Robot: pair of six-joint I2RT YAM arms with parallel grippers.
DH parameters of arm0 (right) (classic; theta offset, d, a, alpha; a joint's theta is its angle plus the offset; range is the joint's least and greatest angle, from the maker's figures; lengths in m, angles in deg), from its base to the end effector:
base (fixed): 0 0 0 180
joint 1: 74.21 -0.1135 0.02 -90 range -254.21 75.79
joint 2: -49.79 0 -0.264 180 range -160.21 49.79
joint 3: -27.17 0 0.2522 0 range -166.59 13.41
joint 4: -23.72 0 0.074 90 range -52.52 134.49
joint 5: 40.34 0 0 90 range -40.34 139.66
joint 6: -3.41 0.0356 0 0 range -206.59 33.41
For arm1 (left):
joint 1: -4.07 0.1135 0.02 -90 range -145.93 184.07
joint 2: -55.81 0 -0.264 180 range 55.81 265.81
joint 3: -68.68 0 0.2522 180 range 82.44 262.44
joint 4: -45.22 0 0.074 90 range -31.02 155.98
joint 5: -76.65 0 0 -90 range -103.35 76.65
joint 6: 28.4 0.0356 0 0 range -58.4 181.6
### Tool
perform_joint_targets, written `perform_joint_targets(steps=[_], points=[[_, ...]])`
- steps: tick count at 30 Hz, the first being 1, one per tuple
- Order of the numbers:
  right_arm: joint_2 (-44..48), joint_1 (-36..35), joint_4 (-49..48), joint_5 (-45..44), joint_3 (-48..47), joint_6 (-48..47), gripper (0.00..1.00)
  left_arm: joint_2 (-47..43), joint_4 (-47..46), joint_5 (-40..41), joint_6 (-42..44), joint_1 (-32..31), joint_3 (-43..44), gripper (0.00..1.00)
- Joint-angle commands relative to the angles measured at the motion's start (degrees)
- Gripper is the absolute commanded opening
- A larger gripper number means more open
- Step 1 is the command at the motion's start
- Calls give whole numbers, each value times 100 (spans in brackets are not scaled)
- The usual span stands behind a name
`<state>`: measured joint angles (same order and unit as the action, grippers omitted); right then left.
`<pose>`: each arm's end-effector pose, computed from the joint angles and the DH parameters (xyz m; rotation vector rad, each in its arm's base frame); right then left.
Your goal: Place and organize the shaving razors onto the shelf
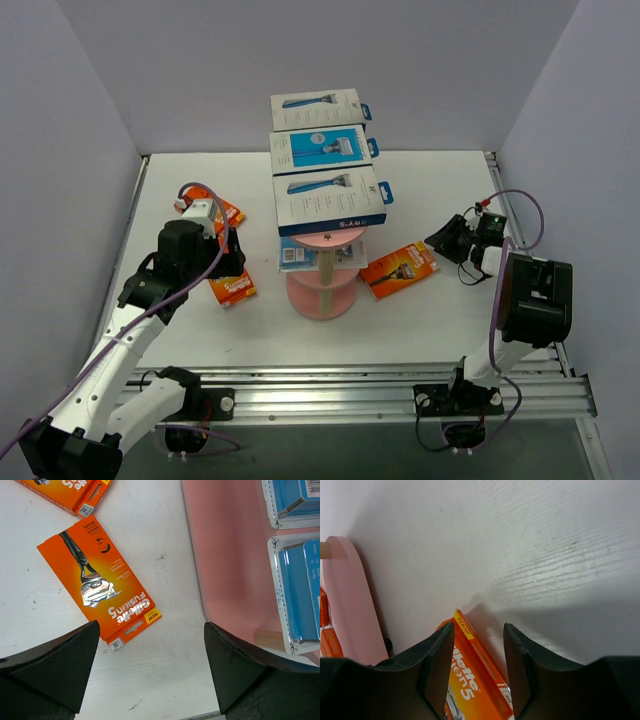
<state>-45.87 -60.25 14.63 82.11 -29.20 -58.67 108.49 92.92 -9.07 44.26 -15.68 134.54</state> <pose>0.3260 -0.0614 0.1642 0.4147 2.0492 0.7397 0.1851 -0.0636 0.3189 0.0030 2.1858 -0.2881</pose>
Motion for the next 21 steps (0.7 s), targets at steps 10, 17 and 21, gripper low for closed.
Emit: perform_joint_targets(steps=[10,17,21], points=[[-348,-16,-431,429,-142,-147,33,-4,-62,-49,38,32,187,94],[-313,-112,-176,403,-107,-287,29,-13,-53,-49,38,32,187,94],[-331,-130,-106,324,-28,-314,28,-13,-53,-49,38,32,178,94]])
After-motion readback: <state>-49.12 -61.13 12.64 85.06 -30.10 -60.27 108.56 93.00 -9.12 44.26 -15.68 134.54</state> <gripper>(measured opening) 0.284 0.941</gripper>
